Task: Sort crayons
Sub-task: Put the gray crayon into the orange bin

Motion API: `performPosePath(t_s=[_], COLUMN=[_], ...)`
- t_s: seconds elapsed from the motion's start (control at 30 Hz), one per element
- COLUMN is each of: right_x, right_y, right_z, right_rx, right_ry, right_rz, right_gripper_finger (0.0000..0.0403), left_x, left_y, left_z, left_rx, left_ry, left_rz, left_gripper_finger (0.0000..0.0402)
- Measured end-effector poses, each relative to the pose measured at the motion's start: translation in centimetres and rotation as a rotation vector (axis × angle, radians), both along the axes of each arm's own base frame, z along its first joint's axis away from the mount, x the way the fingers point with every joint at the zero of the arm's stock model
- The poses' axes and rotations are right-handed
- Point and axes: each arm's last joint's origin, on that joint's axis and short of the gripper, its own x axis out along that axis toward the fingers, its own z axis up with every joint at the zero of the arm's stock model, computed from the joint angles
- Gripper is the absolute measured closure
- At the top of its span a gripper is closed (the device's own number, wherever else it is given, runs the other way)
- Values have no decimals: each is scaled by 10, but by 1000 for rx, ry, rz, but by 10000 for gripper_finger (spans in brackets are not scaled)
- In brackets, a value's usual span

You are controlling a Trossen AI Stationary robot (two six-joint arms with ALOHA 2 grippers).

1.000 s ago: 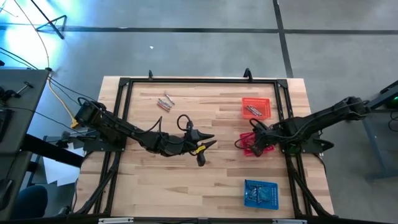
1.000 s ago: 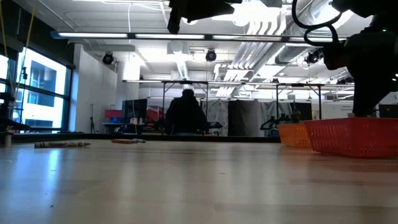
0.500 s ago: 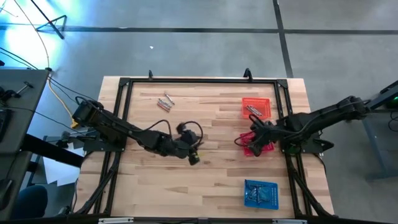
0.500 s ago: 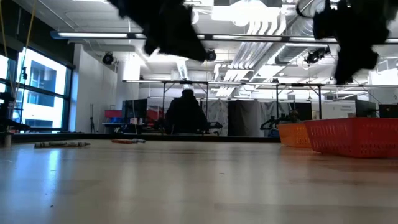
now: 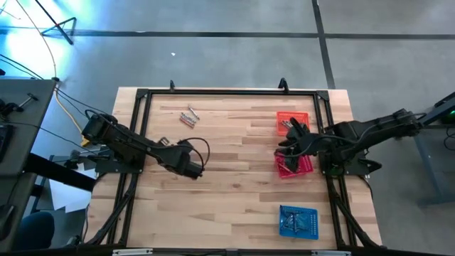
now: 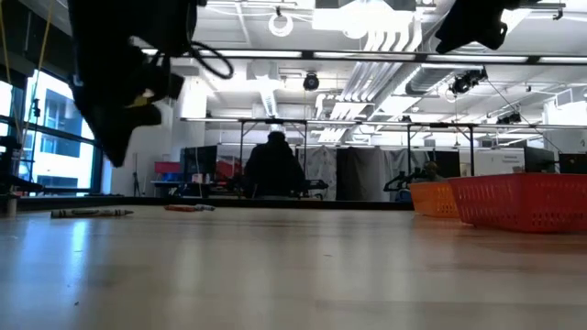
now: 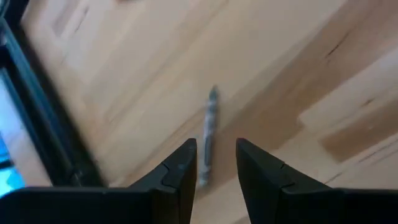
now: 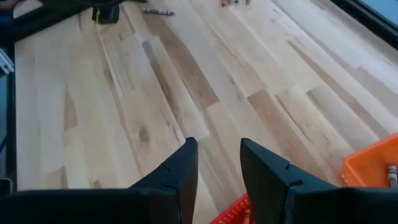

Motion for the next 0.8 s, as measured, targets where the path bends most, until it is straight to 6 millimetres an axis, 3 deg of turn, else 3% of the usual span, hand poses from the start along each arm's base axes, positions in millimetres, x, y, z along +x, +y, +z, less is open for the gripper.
performPosePath(t_s=[0.4,0.8], right_x=[0,0], right_y=[0,0], right_z=[-8,-8], right_rx=[-5,0], right_ry=[50,47], right_rz=[-10,-15], right_gripper_finger=[289,289], left_x=[-26,-18], left_y=[16,36], left_z=[-34,-45], left_rx=[-99,-187], left_ry=[152,128], left_rz=[104,38], left_gripper_finger=[302,302])
